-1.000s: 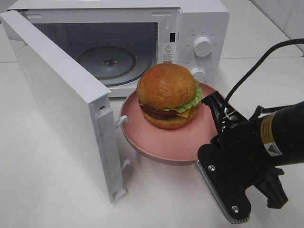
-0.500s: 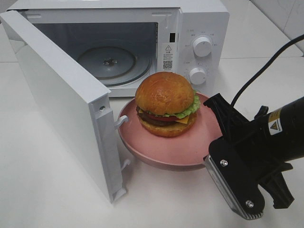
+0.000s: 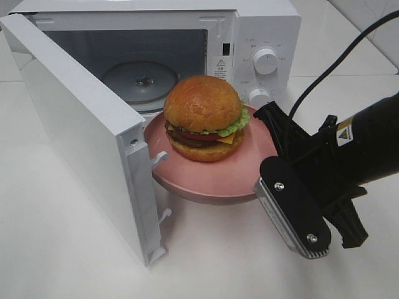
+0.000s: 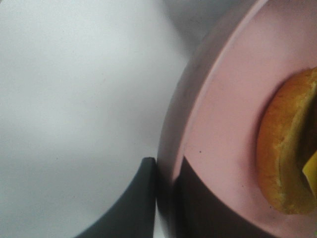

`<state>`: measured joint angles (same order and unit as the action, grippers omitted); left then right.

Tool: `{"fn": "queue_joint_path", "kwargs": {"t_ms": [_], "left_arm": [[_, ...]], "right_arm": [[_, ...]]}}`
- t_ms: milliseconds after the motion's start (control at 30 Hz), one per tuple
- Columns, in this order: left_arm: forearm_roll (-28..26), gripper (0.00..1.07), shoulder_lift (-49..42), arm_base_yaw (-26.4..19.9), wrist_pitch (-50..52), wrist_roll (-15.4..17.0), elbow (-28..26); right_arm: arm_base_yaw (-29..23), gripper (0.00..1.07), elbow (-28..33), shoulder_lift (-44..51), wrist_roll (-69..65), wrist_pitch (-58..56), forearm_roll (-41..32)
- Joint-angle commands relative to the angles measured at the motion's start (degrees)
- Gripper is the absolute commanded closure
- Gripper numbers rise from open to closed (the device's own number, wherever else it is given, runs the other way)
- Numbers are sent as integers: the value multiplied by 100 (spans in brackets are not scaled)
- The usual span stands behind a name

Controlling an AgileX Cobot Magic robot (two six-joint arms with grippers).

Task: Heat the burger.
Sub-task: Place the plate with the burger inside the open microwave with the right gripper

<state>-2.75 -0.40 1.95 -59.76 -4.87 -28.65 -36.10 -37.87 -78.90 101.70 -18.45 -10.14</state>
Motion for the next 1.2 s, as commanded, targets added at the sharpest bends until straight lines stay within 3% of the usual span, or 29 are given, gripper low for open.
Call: {"fn": "queue_joint_path", "kwargs": {"t_ms": [33,200,1200], "left_arm": [[0,7,-126,23,17,17,11],[0,7,-126,23,17,17,11],[0,7,-126,23,17,17,11]], "right_arm": [[23,107,-401,-241,57,201,29],[-17,107,-728,-567,29,132,298],[-17,107,-2676,-2378,11,0,292]]}}
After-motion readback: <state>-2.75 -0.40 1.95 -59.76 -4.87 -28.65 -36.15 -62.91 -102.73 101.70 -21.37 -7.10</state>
